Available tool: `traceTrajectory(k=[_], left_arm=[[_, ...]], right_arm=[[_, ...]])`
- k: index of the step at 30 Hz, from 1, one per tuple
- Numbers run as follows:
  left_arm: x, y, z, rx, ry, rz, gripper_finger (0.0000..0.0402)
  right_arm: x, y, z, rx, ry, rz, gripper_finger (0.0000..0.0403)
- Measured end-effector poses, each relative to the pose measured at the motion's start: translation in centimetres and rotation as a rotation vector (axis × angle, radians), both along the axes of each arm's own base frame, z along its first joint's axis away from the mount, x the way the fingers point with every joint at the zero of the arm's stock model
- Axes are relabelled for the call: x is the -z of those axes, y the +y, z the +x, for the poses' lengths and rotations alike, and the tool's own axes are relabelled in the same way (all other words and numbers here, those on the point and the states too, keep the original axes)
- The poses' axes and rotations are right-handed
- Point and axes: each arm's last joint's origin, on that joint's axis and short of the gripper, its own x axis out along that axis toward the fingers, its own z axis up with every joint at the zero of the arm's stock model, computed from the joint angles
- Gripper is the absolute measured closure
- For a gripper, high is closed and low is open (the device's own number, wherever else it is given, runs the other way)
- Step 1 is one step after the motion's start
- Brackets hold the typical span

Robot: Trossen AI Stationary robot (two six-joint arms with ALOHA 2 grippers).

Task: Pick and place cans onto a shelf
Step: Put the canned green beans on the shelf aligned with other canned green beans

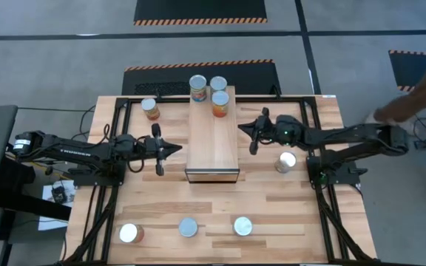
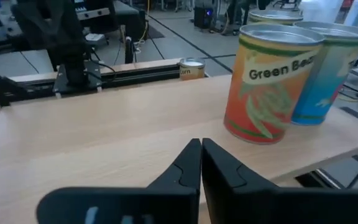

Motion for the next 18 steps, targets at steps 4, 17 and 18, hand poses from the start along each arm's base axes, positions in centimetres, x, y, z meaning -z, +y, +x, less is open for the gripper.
traceTrajectory(k=[4, 17, 18], left_arm=[[0.0, 0.2, 0.0, -0.08, -0.015, -0.08, 0.0396], [-0.8, -0.1, 0.4, 0.034, 0.015, -0.093, 0.0399], [-1.1, 0.0, 0.5, 0.021, 0.031, -0.083, 0.0399]], right_arm=[[0.8, 0.0, 0.7, -0.012, 0.042, -0.075, 0.0383], [1.2, 0.5, 0.3, -0.056, -0.067, -0.223, 0.0399], [1.7, 0.6, -0.1, -0.059, -0.091, -0.227, 0.0399]])
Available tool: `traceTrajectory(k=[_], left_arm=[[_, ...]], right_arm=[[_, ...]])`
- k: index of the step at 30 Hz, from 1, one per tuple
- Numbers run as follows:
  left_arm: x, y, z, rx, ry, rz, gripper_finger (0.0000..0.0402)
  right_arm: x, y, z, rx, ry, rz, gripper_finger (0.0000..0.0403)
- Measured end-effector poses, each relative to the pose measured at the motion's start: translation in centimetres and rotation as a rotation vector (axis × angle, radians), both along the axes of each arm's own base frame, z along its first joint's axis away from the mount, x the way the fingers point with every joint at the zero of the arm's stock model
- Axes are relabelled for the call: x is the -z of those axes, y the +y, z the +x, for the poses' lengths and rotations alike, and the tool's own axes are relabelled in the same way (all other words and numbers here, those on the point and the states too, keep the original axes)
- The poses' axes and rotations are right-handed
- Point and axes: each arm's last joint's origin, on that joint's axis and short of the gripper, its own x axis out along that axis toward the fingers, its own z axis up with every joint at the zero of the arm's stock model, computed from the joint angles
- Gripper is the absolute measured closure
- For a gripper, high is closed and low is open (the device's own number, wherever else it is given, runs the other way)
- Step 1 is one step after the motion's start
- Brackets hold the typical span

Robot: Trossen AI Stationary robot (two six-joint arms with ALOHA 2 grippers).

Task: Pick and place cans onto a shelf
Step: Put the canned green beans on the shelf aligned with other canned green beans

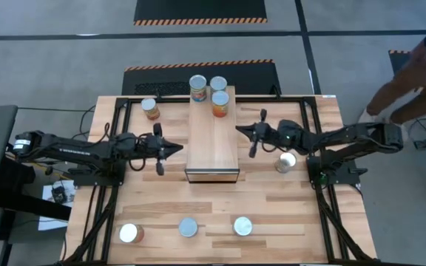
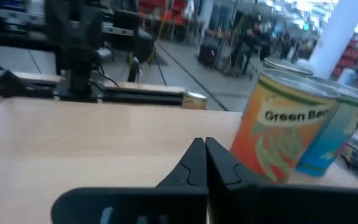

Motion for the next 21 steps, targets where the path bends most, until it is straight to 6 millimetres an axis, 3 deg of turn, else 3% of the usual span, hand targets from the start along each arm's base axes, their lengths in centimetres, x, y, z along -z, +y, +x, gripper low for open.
traceTrajectory(k=[8, 15, 21], left_arm=[[-4.4, -0.4, 0.8, 0.012, 0.21, 0.019, 0.0401], [-8.3, -2.1, -1.0, 0.073, 0.504, -0.095, 0.0401], [-10.8, -5.1, -2.4, 0.036, 0.595, -0.203, 0.0401]], right_arm=[[0.8, 0.0, -4.0, -0.029, -0.134, 0.008, 0.0399], [0.0, 0.4, -5.1, -0.031, -0.116, 0.015, 0.0398], [0.0, 0.2, -5.3, -0.021, -0.103, 0.0, 0.0399]])
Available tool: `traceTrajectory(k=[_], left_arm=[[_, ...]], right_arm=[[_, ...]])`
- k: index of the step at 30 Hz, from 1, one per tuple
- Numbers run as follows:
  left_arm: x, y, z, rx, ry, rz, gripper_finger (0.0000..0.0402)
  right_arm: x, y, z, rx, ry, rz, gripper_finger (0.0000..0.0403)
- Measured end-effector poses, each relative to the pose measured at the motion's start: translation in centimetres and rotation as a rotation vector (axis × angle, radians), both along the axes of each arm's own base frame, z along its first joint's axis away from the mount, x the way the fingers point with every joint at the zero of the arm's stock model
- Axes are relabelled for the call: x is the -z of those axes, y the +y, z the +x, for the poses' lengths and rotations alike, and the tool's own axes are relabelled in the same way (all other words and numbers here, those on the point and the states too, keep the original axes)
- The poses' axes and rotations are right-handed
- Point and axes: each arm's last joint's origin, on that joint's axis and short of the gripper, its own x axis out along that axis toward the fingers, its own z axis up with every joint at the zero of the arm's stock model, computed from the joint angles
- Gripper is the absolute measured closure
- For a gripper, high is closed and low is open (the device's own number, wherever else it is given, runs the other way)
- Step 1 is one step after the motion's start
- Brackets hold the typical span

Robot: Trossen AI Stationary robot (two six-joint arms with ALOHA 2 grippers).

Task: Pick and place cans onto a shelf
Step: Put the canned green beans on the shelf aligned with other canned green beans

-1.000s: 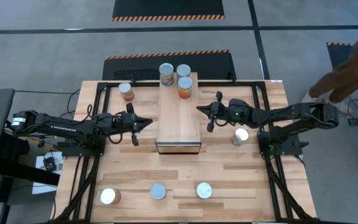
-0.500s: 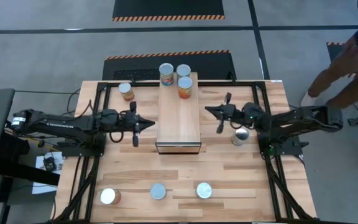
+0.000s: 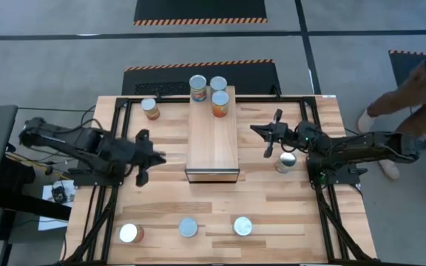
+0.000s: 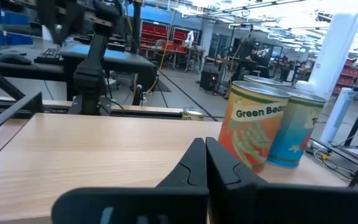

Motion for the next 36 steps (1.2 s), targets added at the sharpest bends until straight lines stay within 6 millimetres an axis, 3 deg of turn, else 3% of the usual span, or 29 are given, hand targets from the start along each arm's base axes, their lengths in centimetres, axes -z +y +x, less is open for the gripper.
traceTrajectory(k=[7, 16, 24, 28, 36], left_arm=[[-0.4, -5.1, 1.0, 0.015, 0.186, -0.05, 0.0401], [1.1, -13.5, 2.9, -0.01, 0.498, -0.076, 0.0401], [3.2, -19.6, 2.2, -0.14, 0.64, -0.167, 0.0401], [4.0, -21.4, 1.0, -0.232, 0.657, -0.23, 0.0401], [4.4, -22.7, -0.2, -0.286, 0.699, -0.301, 0.039]], right_arm=[[0.1, -0.1, 0.0, 0.006, 0.006, 0.002, 0.0398], [0.2, -0.1, 0.0, 0.008, 0.017, 0.005, 0.0395], [0.2, -0.2, 0.0, 0.013, 0.03, -0.02, 0.0393], [0.1, -0.6, -0.1, 0.037, 0.029, -0.029, 0.0398], [0.2, -1.1, -0.3, 0.063, 0.036, -0.015, 0.0394]])
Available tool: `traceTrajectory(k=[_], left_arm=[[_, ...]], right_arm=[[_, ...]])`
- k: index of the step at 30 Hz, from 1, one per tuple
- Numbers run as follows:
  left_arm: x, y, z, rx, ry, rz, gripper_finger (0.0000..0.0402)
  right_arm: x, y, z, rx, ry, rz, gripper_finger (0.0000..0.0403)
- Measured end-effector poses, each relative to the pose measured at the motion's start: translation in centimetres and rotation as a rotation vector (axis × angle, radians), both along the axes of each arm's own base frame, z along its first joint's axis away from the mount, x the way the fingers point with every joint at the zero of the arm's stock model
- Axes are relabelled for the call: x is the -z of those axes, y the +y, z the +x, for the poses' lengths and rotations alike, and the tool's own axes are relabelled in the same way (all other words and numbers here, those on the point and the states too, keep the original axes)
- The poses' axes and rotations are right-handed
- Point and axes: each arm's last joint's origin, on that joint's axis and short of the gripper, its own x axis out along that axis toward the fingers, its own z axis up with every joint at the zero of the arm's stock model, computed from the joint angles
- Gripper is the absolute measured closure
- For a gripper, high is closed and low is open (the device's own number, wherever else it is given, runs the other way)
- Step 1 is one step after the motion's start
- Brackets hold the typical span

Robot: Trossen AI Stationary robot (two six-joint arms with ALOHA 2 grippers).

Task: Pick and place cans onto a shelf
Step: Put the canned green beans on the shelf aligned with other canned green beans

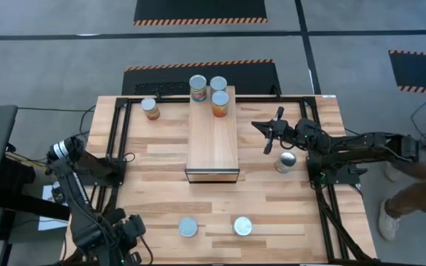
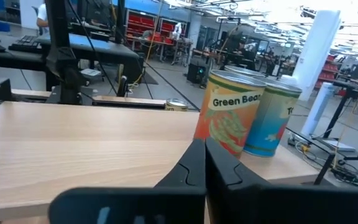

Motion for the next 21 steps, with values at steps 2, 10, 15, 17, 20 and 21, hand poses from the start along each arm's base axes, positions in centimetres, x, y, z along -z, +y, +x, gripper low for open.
traceTrajectory(k=[2, 10, 15, 17, 20, 21], left_arm=[[0.5, -0.3, 0.1, 0.026, 0.037, 0.005, 0.0375], [2.8, -1.3, 0.6, 0.049, 0.153, 0.043, 0.0302], [2.8, -1.0, 0.4, 0.008, 0.165, 0.068, 0.0274], [2.8, -1.0, 0.3, 0.008, 0.168, 0.076, 0.027], [2.8, -1.1, 0.3, 0.005, 0.147, 0.078, 0.0269], [2.8, -1.0, 0.3, 0.003, 0.142, 0.084, 0.0269]], right_arm=[[0.1, 0.0, 0.0, 0.0, 0.006, 0.01, 0.0397], [0.2, 0.3, 0.1, -0.017, -0.005, 0.062, 0.0394], [0.2, 0.8, 0.3, -0.049, -0.004, 0.062, 0.0398], [0.2, 1.0, 0.3, -0.057, -0.003, 0.062, 0.0396], [0.2, 1.1, 0.4, -0.04, -0.003, 0.063, 0.0393], [0.2, 1.2, 0.4, -0.04, 0.0, 0.064, 0.0394]])
